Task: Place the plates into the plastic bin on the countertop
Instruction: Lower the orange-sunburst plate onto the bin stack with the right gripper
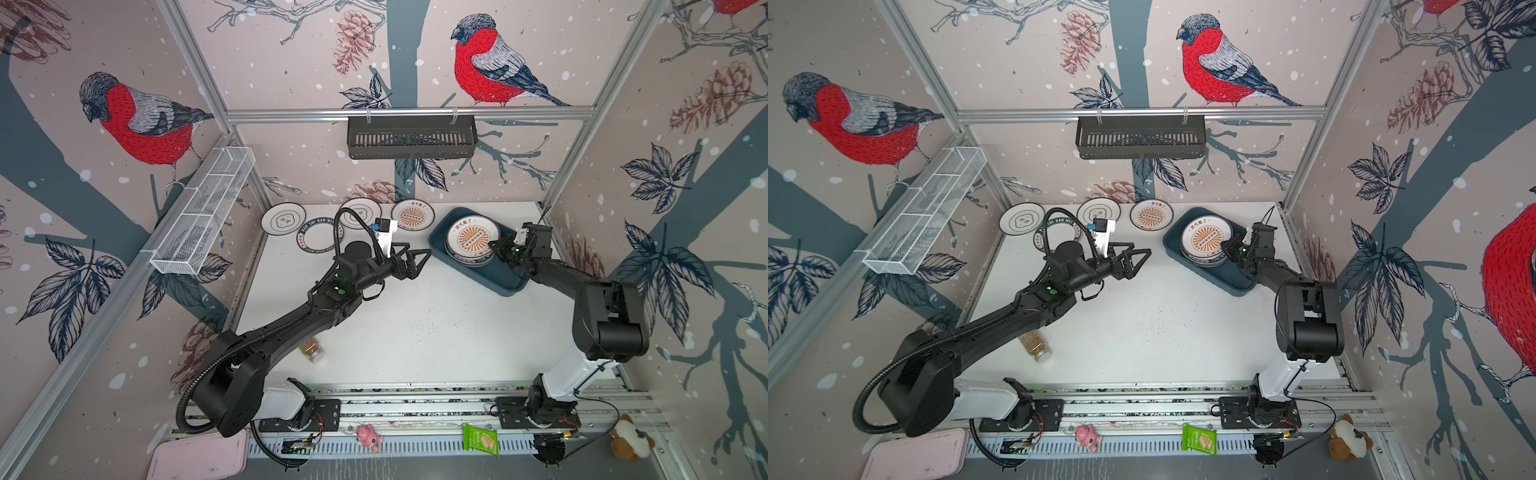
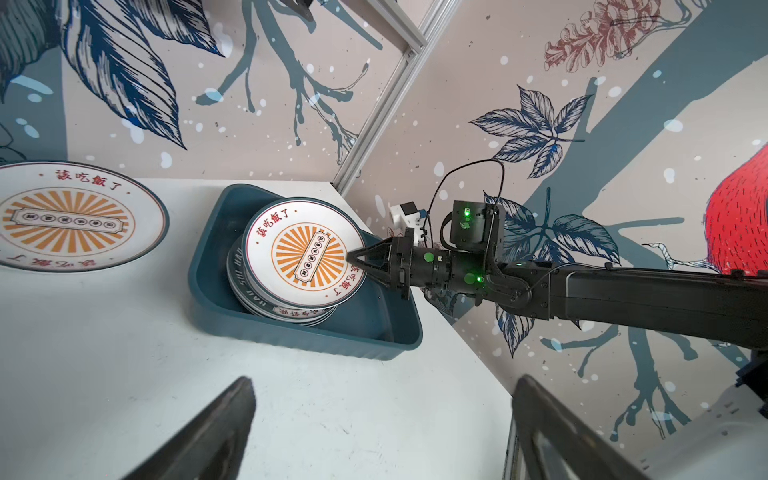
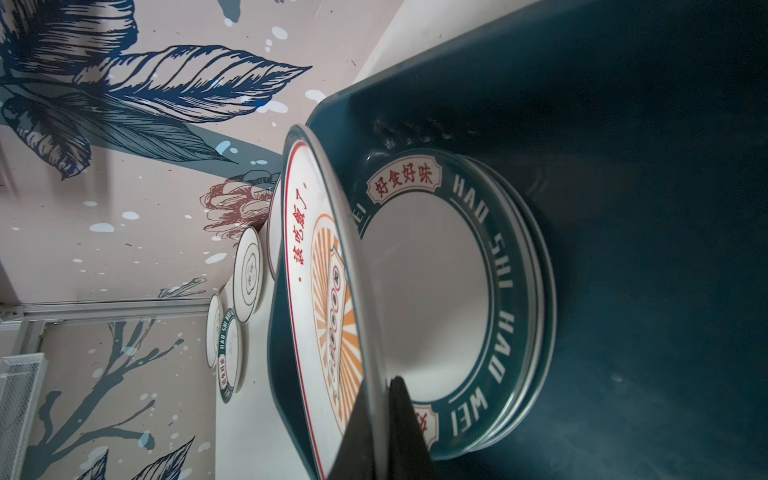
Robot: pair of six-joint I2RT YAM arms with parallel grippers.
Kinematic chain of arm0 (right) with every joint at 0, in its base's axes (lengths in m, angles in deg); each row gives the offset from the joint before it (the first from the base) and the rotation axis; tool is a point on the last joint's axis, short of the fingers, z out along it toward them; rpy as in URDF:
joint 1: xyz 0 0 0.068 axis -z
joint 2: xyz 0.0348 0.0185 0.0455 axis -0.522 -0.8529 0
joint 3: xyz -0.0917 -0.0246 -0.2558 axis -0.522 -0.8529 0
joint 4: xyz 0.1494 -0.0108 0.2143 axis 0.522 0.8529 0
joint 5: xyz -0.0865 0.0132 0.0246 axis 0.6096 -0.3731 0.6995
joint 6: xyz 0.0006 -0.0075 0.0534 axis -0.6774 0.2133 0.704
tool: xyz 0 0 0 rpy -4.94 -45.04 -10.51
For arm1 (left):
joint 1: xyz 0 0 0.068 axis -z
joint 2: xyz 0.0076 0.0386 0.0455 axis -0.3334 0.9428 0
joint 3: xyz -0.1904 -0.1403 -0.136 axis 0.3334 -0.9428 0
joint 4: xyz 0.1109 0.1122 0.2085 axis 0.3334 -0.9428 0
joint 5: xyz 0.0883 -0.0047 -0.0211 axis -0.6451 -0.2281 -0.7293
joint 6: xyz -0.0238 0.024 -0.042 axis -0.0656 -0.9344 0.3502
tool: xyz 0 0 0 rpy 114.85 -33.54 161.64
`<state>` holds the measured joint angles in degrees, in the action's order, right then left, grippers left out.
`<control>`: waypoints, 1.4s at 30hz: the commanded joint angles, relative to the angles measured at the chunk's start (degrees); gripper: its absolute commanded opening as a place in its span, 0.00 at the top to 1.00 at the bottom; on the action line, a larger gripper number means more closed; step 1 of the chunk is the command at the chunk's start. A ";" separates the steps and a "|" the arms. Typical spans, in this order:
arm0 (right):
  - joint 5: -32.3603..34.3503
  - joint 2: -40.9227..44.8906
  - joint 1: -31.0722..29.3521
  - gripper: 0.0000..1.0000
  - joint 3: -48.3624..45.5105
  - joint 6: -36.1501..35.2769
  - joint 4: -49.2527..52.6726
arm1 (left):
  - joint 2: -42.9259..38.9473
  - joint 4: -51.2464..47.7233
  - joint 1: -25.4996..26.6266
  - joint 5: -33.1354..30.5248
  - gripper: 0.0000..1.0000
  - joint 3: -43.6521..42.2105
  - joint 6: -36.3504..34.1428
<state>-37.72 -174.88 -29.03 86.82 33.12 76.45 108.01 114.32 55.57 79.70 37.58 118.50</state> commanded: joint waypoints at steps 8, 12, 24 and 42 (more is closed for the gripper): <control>-0.29 -4.47 -0.36 0.97 2.62 -0.53 -1.53 | -1.30 -2.03 0.07 -4.60 0.04 -0.29 -2.09; 0.04 -5.26 -0.46 0.97 2.72 -0.61 -1.23 | -0.83 -2.41 0.11 -4.94 0.04 -0.15 -2.15; 2.16 -7.06 -0.37 0.82 3.60 -1.76 1.40 | -0.35 -3.14 0.11 -6.15 0.04 -0.04 -1.89; 6.20 -4.03 -0.42 0.33 3.54 -5.30 5.18 | 0.07 -4.14 0.11 -7.05 0.04 -0.17 -0.99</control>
<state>-33.70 -179.80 -29.45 90.51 29.71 79.93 107.95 109.88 55.62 72.90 37.32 117.15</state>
